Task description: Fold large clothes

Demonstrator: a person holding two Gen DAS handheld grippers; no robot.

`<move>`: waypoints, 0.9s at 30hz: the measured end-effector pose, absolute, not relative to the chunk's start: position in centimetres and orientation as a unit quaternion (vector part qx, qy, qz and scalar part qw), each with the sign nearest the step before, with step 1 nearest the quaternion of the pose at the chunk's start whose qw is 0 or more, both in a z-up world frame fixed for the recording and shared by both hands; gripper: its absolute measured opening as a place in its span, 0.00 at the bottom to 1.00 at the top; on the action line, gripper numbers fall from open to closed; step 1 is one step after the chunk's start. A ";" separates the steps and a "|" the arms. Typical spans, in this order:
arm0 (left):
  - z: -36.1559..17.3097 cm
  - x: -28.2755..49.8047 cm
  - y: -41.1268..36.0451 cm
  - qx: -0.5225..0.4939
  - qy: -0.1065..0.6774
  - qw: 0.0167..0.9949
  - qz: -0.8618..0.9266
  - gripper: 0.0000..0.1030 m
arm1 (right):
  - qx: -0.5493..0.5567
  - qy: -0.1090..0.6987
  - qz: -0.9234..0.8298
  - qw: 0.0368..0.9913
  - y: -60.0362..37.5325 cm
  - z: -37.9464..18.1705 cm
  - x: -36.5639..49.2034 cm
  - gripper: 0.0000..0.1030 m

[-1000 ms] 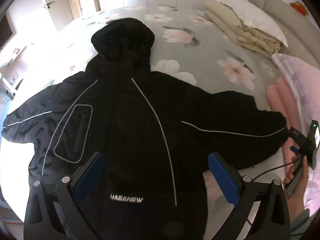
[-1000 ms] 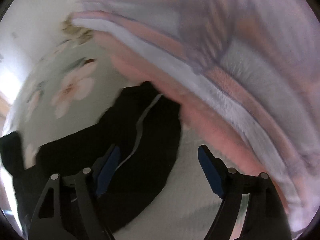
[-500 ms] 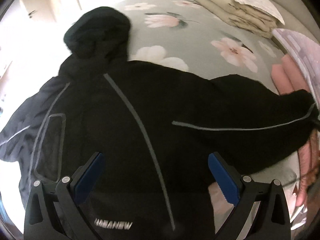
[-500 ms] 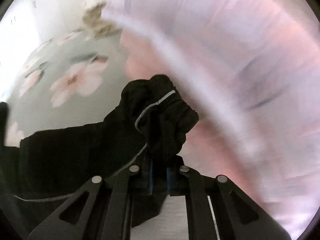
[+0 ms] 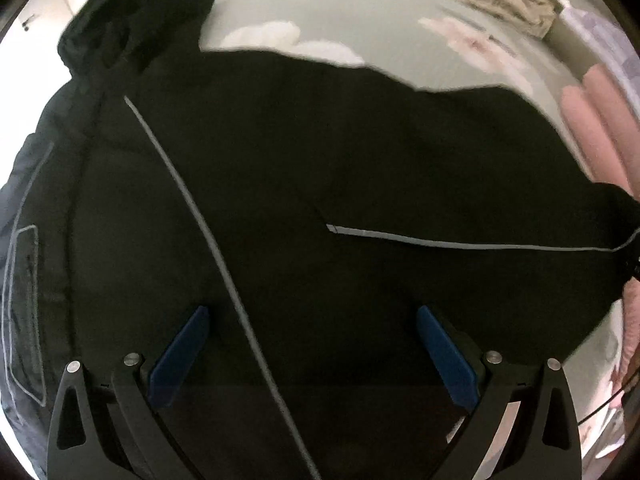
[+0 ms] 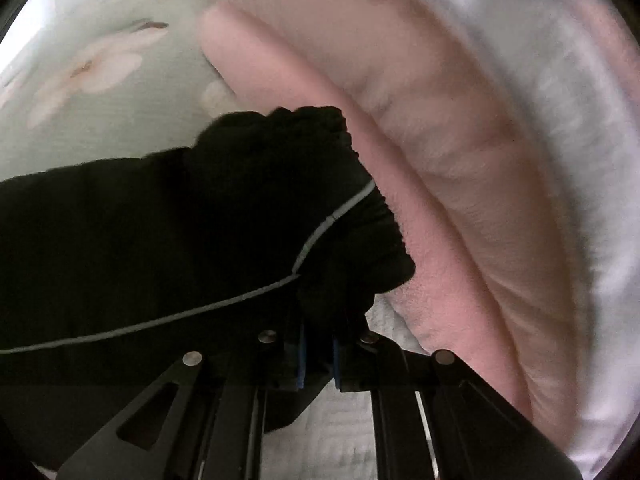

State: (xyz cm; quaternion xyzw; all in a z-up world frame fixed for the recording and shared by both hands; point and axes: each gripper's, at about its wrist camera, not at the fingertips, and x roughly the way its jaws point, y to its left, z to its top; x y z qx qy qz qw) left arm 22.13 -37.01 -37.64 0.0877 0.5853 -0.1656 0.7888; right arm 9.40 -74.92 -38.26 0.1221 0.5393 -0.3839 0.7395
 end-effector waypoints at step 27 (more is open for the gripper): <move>-27.3 20.5 0.8 0.000 0.538 0.842 -0.027 0.99 | 0.004 0.449 -0.070 0.891 -25.7 -25.6 24.9 0.10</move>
